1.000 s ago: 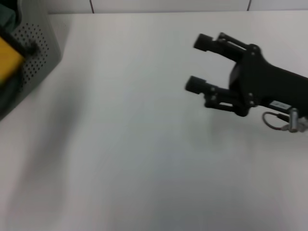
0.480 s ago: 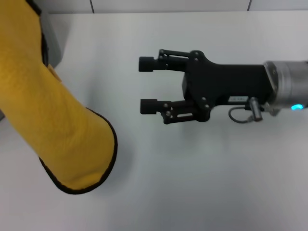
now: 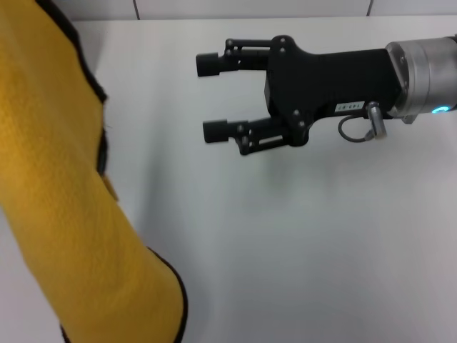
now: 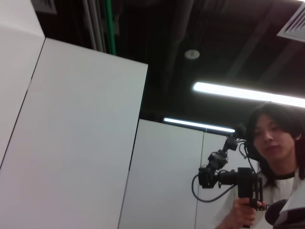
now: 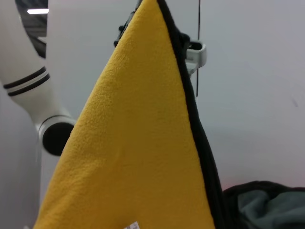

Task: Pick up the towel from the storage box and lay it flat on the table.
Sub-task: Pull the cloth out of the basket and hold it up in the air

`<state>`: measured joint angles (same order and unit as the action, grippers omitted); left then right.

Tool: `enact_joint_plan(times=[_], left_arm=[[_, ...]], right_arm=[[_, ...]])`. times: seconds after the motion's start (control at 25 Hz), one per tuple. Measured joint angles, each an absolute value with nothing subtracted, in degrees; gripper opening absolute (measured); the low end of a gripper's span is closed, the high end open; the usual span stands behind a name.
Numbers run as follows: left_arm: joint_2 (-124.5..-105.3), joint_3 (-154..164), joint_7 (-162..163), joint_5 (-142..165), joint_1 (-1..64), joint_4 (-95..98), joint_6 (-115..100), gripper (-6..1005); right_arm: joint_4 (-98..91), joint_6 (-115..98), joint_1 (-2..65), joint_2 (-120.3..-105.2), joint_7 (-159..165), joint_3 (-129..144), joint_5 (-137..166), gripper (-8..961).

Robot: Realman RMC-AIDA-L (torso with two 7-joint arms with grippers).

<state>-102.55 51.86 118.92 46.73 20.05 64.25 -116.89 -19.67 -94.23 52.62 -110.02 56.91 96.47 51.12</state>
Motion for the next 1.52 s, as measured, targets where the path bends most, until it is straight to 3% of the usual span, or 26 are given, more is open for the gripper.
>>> enact_joint_plan(times=[0.8, 1.12, 1.52], left_arm=[[-103.04, 61.06, 118.72, 48.31, 21.77, 67.03, -116.89, 24], [-103.27, 61.94, 118.48, 48.45, 21.60, 67.07, -116.89, 25], [-103.27, 61.73, 118.44, 48.43, 21.09, 67.15, -116.89, 25]], right_arm=[[-24.08, -90.48, 58.29, -110.96, 57.30, 96.32, 57.93, 766], [-24.50, -90.83, 58.72, -113.62, 58.69, 96.35, 63.74, 763], [-26.36, -91.14, 57.76, -114.16, 59.92, 96.28, 64.57, 725]])
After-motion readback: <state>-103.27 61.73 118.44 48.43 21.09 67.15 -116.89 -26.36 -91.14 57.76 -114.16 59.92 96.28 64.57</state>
